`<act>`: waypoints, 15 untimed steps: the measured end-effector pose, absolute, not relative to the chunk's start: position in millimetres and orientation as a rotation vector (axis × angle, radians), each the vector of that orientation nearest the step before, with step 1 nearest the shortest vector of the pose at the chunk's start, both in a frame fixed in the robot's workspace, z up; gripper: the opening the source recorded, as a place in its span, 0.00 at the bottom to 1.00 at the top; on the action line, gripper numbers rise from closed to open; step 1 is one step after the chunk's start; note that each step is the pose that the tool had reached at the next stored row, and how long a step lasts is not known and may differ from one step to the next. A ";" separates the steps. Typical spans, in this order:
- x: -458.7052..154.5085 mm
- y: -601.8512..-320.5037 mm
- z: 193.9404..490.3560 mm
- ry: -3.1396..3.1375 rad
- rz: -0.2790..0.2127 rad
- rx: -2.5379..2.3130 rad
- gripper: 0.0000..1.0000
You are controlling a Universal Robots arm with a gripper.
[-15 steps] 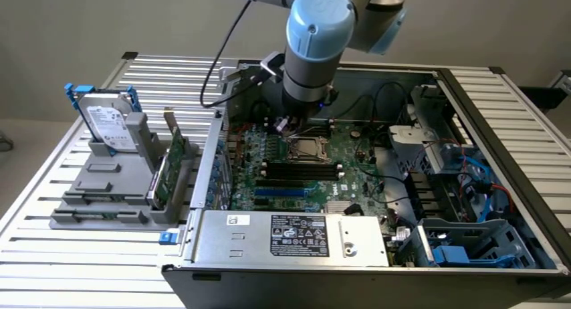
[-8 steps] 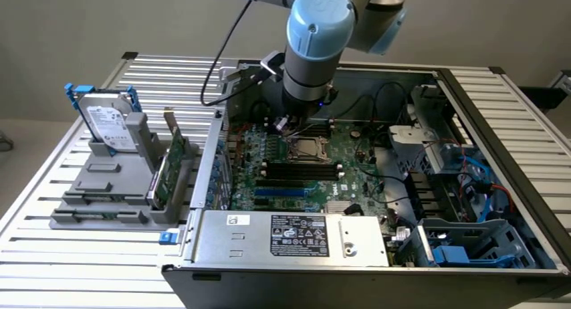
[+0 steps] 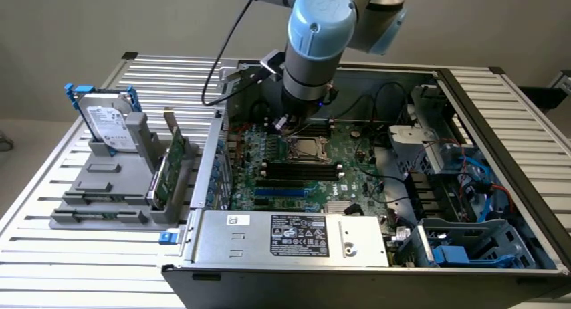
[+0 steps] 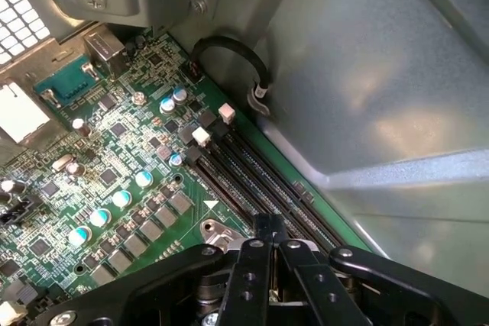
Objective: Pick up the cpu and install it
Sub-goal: 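Install the first cpu locking lever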
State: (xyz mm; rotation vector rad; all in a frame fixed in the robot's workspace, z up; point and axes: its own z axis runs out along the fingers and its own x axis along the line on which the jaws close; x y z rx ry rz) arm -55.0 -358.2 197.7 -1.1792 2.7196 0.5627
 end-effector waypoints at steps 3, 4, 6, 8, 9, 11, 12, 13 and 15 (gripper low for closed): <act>-57.0 -357.6 198.0 2.724 0.566 -1.179 0.11; -58.7 -357.1 198.1 2.725 0.567 -1.180 0.11; -63.0 -356.0 198.0 2.728 0.570 -1.180 0.11; -67.4 -355.6 198.2 2.732 0.573 -1.180 0.11; -68.3 -355.6 198.2 2.732 0.573 -1.180 0.11; -68.3 -355.8 198.7 2.732 0.574 -1.180 0.11; -67.7 -356.1 199.0 2.731 0.574 -1.180 0.11; -66.2 -356.4 199.2 2.731 0.575 -1.180 0.11; -61.5 -357.7 199.2 2.729 0.578 -1.179 0.11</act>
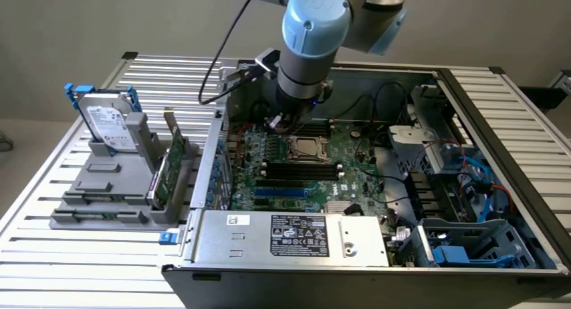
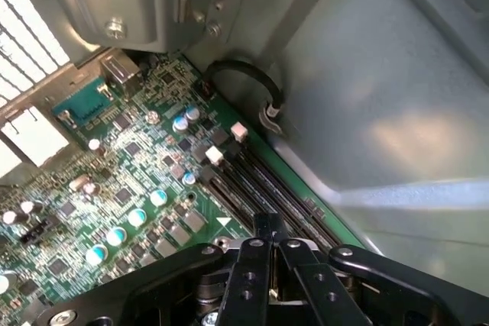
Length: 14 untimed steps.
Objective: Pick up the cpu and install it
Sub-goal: 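Install the first cpu locking lever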
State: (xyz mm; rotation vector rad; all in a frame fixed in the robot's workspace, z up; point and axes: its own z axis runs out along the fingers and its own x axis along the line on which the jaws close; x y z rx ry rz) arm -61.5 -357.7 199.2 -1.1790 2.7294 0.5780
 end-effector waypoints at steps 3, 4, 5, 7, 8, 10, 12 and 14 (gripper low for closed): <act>-56.0 -360.5 199.2 2.729 0.580 -1.179 0.11; -55.1 -361.4 199.2 2.729 0.581 -1.179 0.11; -54.7 -361.7 199.2 2.730 0.581 -1.179 0.11; -54.4 -362.0 199.2 2.731 0.582 -1.179 0.11; -54.1 -362.2 199.2 2.731 0.583 -1.179 0.11; -52.9 -362.4 199.2 2.731 0.583 -1.179 0.11; -51.7 -362.5 199.2 2.731 0.583 -1.179 0.11; -50.5 -362.5 199.2 2.731 0.583 -1.179 0.11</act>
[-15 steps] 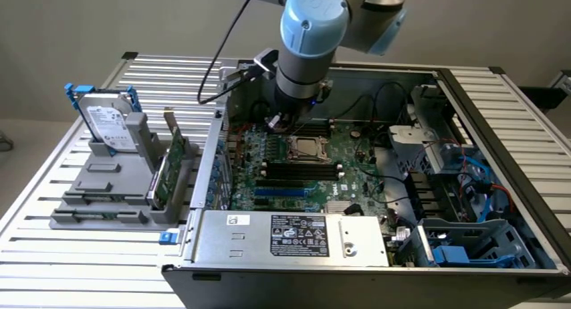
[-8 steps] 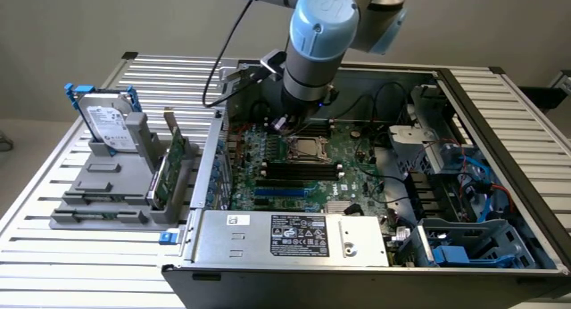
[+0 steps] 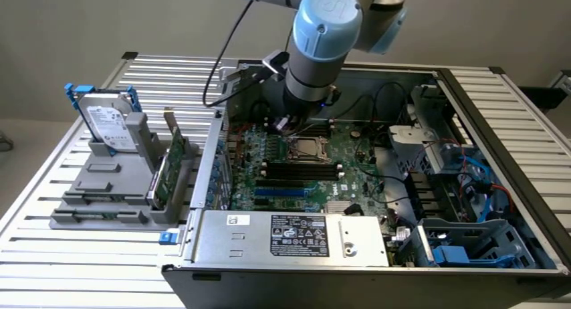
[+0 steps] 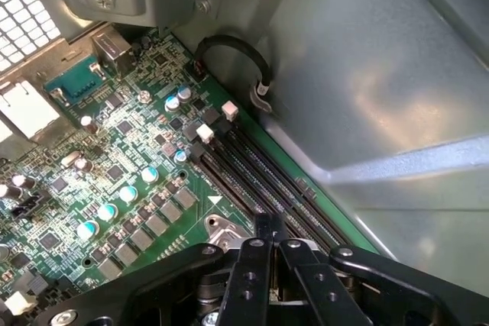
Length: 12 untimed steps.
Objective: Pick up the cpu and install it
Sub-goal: 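Install the first cpu locking lever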
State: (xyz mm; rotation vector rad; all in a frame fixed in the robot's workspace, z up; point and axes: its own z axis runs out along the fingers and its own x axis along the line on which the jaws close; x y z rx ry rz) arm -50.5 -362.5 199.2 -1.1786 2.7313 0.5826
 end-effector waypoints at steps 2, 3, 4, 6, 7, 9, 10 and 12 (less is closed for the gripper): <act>-49.1 -362.5 199.2 2.731 0.583 -1.179 0.11; -48.2 -362.5 199.2 2.731 0.583 -1.179 0.11; -47.3 -362.5 199.2 2.731 0.583 -1.179 0.11; -45.3 -362.5 199.1 2.731 0.583 -1.179 0.11; -44.3 -362.5 199.1 2.731 0.583 -1.179 0.11; -42.4 -362.5 199.1 2.731 0.583 -1.179 0.11; -41.5 -362.5 199.1 2.731 0.583 -1.179 0.11; -39.8 -362.5 199.0 2.731 0.583 -1.179 0.11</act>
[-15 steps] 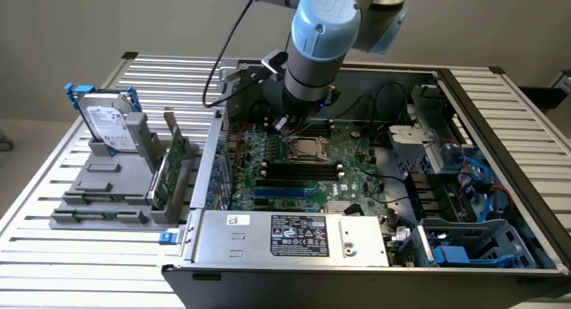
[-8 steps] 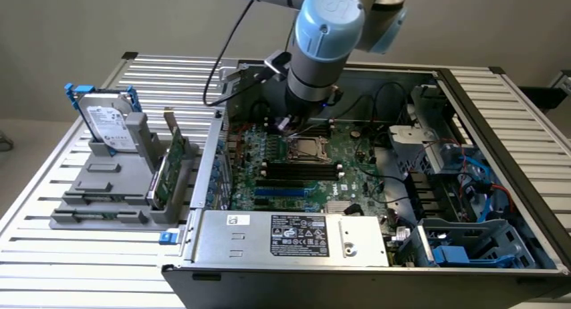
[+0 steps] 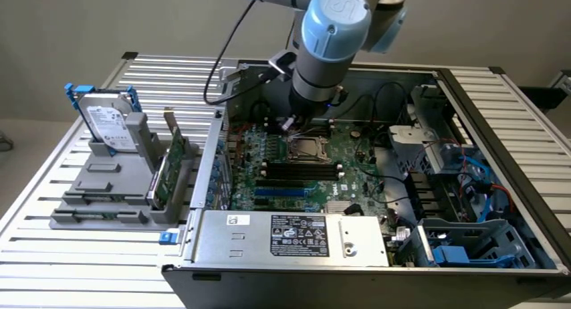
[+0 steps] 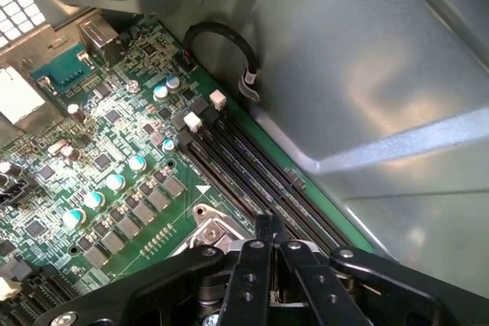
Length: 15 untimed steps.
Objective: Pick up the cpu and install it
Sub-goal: 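Install the first cpu locking lever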
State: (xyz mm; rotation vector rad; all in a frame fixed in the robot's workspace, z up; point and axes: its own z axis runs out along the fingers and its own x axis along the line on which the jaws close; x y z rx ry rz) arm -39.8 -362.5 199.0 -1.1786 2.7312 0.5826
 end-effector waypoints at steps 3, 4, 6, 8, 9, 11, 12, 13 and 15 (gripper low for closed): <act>-37.4 -362.5 198.8 2.731 0.583 -1.179 0.11; -36.7 -362.5 198.7 2.731 0.583 -1.179 0.11; -35.5 -362.5 198.4 2.731 0.582 -1.179 0.11; -34.3 -362.5 198.0 2.731 0.582 -1.179 0.11; -33.6 -362.5 197.8 2.731 0.583 -1.179 0.11; -32.3 -362.5 197.5 2.731 0.582 -1.179 0.11; -31.7 -362.5 197.3 2.731 0.583 -1.179 0.11; -31.1 -362.5 197.2 2.731 0.583 -1.179 0.11; -30.1 -362.5 196.8 2.731 0.583 -1.179 0.11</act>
